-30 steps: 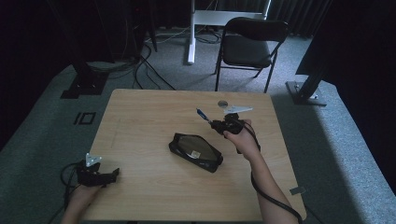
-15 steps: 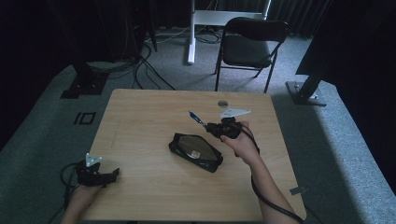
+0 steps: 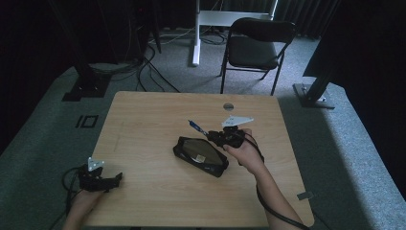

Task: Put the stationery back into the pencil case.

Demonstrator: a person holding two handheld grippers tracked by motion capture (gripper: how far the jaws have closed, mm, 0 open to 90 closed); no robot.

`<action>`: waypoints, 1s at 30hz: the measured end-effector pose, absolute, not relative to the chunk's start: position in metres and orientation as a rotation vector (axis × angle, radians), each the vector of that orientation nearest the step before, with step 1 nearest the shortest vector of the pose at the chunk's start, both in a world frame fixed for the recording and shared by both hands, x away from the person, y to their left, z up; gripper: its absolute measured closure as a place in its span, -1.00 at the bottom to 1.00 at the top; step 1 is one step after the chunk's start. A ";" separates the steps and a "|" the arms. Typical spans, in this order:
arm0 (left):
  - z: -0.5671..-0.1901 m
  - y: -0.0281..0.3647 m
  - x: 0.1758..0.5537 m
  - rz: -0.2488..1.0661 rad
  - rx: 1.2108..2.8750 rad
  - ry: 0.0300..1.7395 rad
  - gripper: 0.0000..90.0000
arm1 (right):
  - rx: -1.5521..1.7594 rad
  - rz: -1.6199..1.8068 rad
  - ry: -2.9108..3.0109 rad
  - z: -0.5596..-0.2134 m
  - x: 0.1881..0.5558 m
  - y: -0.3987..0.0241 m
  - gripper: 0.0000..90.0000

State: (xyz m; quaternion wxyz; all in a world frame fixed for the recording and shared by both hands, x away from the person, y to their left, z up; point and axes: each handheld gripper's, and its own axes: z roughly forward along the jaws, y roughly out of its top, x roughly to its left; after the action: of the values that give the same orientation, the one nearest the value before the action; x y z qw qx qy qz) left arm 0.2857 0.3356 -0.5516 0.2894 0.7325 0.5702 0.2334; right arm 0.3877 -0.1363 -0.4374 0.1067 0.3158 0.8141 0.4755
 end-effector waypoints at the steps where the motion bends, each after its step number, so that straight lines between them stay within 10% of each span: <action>1: -0.552 0.336 0.286 0.623 1.955 1.522 -1.00 | 0.915 1.391 2.415 -0.440 0.385 -0.134 0.76; 30: -0.552 0.336 0.286 0.623 1.955 1.522 -1.00 | 0.861 1.283 2.572 -0.478 0.377 -0.116 0.76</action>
State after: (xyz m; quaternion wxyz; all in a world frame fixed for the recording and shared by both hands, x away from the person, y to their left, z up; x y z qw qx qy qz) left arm 0.2857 0.3356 -0.5516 0.2895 0.7325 0.5703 0.2333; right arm 0.3772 -0.1163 -0.4778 0.0704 0.2864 0.8551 0.4265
